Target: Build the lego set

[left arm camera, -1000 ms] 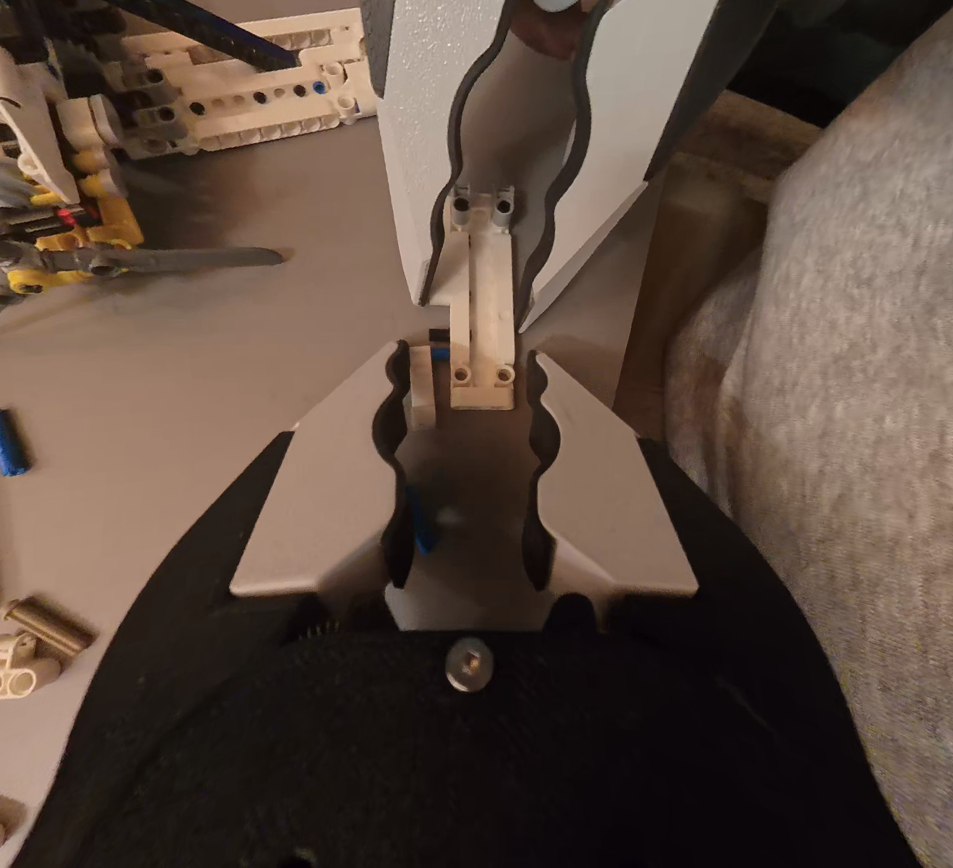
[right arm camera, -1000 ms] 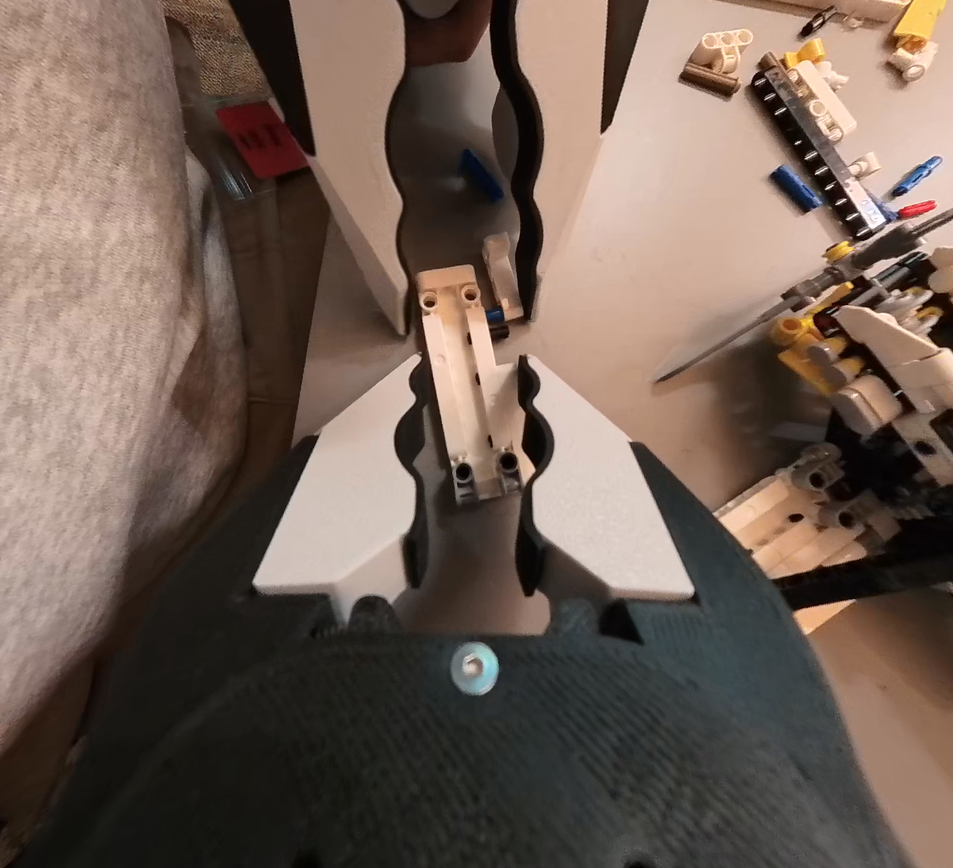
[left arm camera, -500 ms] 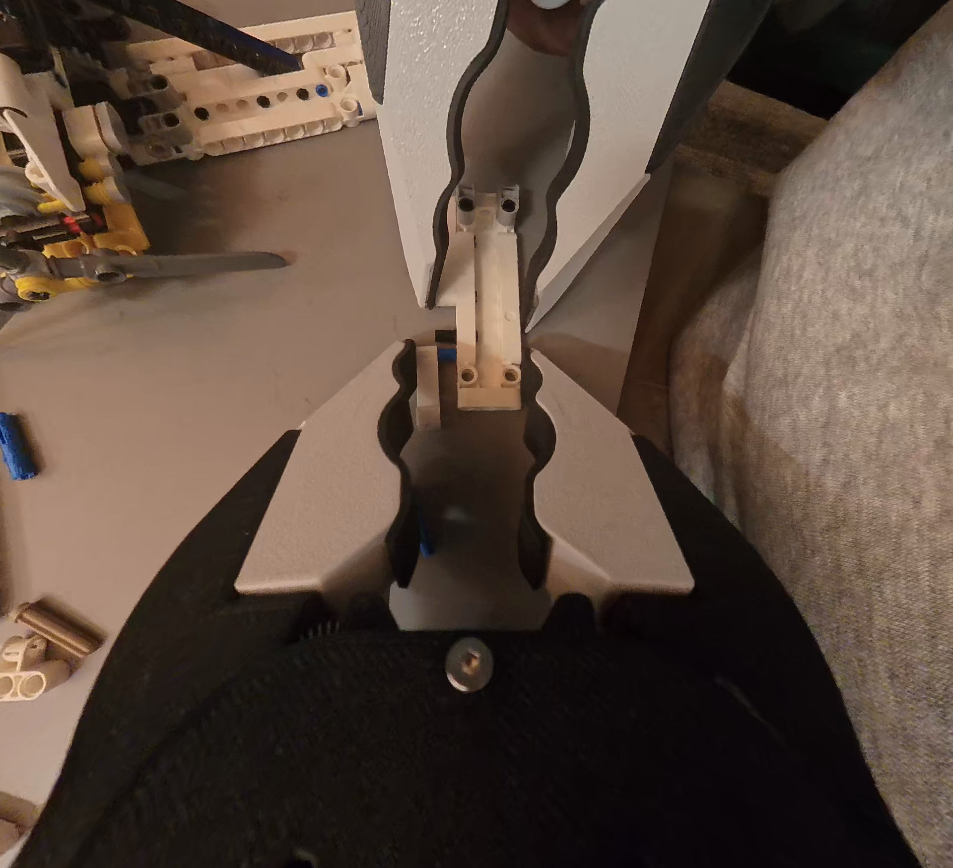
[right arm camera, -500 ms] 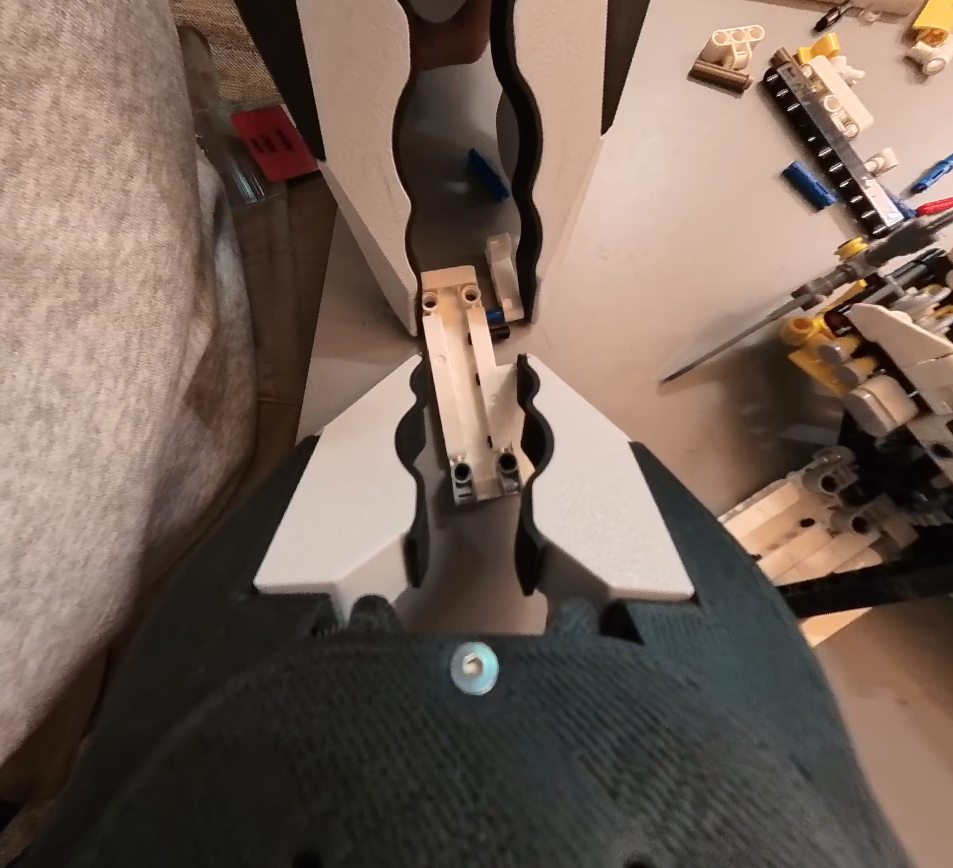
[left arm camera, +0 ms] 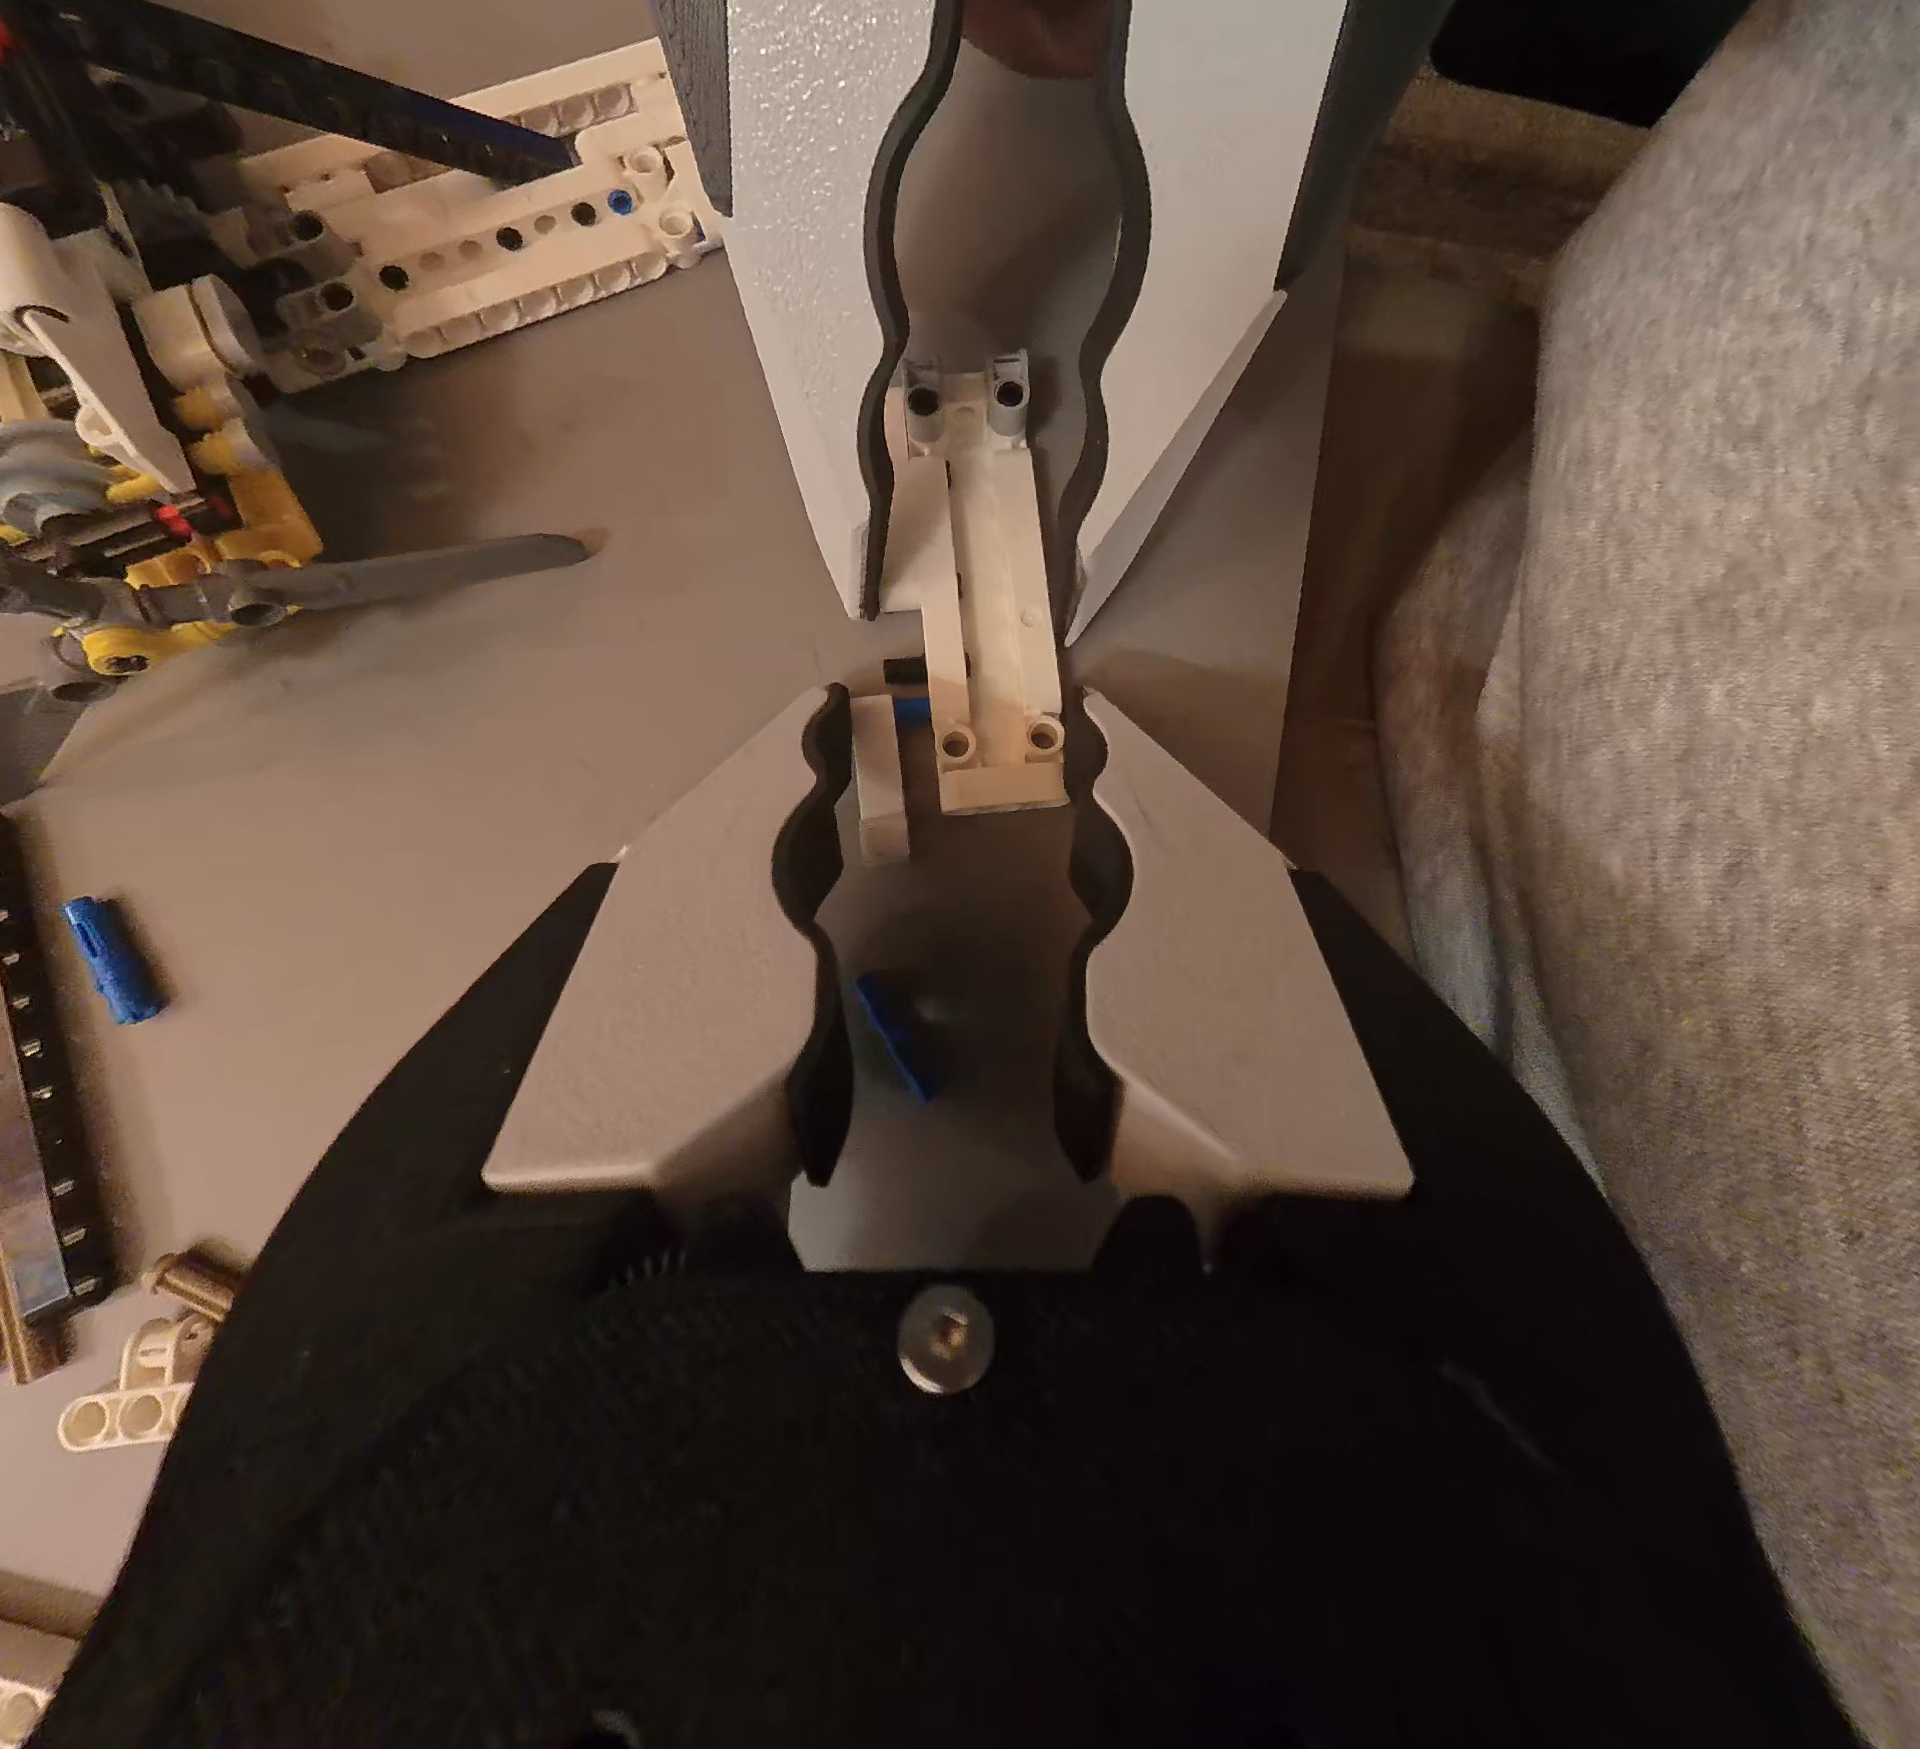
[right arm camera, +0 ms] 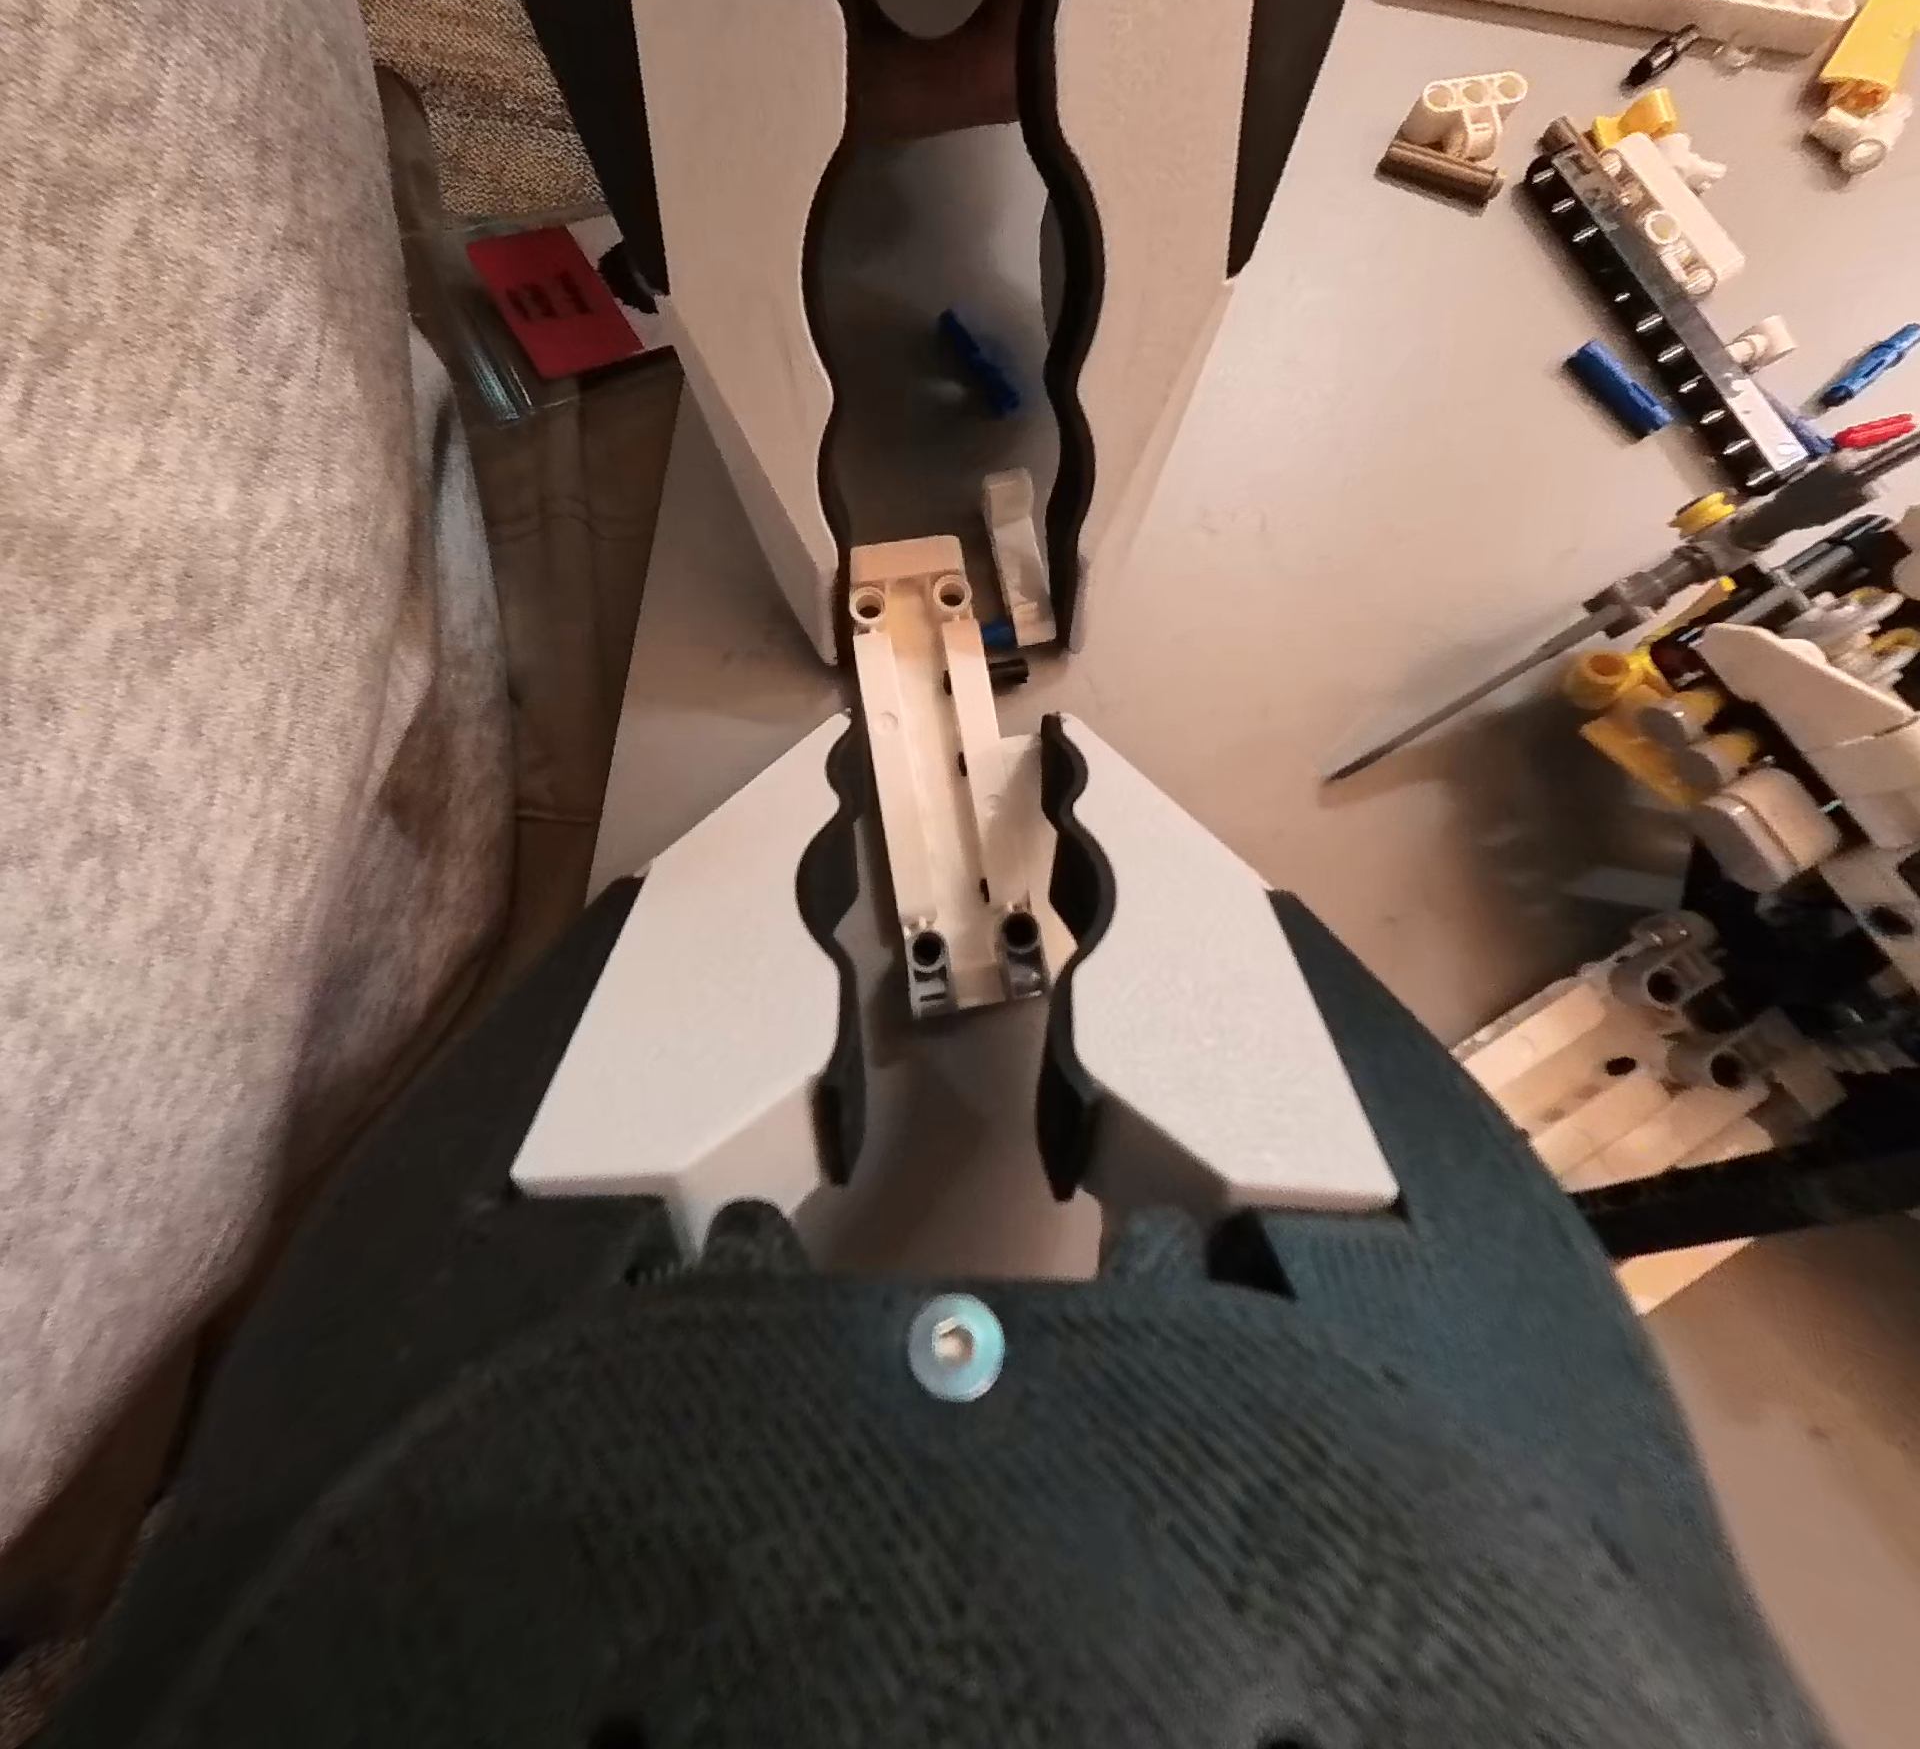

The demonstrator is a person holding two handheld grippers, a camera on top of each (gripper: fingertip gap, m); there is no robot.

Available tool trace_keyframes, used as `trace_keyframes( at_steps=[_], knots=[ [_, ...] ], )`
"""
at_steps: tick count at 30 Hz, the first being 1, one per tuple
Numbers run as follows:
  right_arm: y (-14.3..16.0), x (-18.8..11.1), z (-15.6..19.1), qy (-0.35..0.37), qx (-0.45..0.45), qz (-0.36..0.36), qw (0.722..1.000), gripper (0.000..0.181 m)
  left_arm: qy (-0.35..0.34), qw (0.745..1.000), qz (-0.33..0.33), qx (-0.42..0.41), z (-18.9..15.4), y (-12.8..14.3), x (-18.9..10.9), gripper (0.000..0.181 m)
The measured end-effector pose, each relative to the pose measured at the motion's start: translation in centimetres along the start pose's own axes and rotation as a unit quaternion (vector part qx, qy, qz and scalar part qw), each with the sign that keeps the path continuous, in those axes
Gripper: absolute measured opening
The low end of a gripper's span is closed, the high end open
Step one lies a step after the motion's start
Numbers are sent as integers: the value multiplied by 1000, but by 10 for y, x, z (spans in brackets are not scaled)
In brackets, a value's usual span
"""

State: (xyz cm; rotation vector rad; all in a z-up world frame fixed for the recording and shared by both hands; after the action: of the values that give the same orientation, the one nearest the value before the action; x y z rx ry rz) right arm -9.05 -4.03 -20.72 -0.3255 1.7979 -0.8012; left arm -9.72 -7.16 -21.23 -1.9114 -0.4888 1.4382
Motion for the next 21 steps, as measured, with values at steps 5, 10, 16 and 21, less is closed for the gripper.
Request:
trace_keyframes(
  at_steps=[5,10,16,21],
  knots=[
    [0,0,1,1,-3,0,1000,32,-4,1000,1,8,-1,0,0,41],
    [0,-1,1,4,-6,-3,1000,32,-10,1000,0,7,-1,-1,1,41],
    [0,-1,2,14,-2,-10,1000,32,-21,1000,-9,-3,-2,-3,1,38],
    [0,-2,2,18,7,-22,1000,32,-17,999,-15,-30,-2,-3,1,37]
  ],
)
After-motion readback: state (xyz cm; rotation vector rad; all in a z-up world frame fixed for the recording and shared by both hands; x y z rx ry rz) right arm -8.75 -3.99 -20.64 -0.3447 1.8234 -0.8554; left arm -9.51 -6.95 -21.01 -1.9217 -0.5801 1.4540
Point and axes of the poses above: each gripper's, where its closed fingertips meet, x out along the fingers, y out of its underside, z = x × y across the jaws, the point moved 2 cm from there along -x, back along the fingers, and after that the axes turned 11 degrees about y, right-handed, at the moved point
